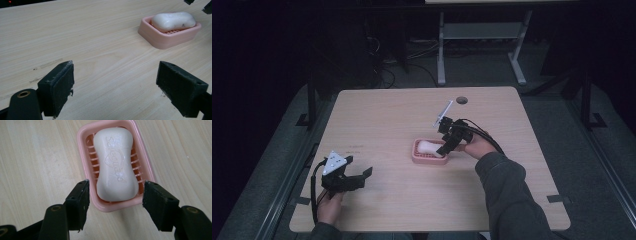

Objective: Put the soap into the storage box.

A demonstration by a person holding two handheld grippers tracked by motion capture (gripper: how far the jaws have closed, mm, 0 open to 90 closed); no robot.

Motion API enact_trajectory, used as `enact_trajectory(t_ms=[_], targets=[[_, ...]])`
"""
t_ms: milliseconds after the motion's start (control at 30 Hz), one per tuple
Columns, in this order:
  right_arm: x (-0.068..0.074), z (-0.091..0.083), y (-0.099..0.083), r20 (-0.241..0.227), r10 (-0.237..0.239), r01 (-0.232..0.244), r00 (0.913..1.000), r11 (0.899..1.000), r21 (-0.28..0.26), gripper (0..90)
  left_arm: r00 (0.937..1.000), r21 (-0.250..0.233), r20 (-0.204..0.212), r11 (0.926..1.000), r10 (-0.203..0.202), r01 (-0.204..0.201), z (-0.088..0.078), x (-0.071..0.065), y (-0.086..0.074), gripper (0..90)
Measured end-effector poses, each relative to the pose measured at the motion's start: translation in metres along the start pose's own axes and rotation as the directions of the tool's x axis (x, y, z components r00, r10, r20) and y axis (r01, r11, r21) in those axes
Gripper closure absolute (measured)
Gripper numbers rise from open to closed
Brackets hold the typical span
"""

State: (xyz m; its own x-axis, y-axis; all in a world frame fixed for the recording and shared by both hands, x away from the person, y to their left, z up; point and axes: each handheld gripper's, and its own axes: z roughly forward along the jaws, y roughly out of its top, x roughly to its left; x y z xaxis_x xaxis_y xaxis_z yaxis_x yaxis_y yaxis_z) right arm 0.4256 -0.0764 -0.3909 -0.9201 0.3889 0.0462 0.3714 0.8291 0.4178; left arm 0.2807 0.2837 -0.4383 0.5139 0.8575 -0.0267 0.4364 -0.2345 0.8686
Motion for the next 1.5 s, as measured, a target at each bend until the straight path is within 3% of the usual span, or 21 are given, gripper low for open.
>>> enact_trajectory(t_ms=[1100, 1500], targets=[[0.005, -0.014, -0.029, 0.002, 0.031, -0.031, 0.9995, 0.999, -0.037, 36.6, 1.0, 0.004, 0.001, 1.0, 0.001, -0.001, 0.0, -0.002, 0.0, 14.2], [0.008, -0.019, -0.033, 0.003, 0.032, -0.032, 0.9995, 0.999, -0.028, 35.5, 1.0, 0.001, 0.001, 1.0, 0.002, -0.002, 0.001, -0.002, 0.0, 14.1]])
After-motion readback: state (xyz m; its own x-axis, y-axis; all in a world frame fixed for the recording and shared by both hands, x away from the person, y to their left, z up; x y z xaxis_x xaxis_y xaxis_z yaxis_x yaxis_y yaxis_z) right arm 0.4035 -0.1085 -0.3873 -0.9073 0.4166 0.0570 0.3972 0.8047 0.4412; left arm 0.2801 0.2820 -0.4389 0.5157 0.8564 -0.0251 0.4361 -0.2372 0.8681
